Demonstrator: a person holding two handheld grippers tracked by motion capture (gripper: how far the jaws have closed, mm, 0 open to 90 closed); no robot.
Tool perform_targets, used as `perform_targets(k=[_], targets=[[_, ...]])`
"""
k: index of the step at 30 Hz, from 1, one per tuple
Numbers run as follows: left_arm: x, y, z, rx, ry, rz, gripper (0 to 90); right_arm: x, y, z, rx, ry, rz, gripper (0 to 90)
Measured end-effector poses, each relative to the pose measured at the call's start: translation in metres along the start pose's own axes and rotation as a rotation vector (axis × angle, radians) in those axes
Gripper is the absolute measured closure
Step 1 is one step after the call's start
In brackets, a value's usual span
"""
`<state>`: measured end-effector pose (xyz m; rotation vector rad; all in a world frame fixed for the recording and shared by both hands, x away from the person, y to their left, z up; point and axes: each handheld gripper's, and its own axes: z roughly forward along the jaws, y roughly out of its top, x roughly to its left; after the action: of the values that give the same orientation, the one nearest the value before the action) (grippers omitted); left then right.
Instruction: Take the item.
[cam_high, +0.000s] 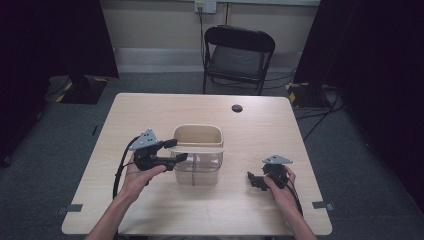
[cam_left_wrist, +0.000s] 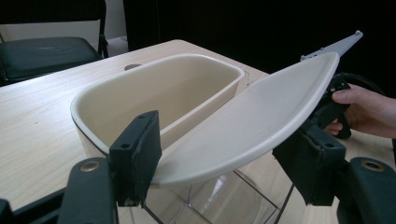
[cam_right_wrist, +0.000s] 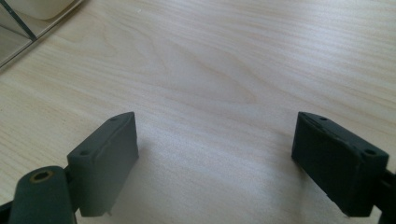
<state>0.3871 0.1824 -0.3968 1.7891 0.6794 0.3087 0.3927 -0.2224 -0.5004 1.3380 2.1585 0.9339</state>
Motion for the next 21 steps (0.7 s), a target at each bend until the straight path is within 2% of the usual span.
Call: perform_targets(k=[21], targets=[[0.0, 0.0001, 0.0003, 0.001, -0.001, -0.004, 32.1, 0.0, 0.0, 0.0, 0.0, 0.0, 0.0, 14.0]])
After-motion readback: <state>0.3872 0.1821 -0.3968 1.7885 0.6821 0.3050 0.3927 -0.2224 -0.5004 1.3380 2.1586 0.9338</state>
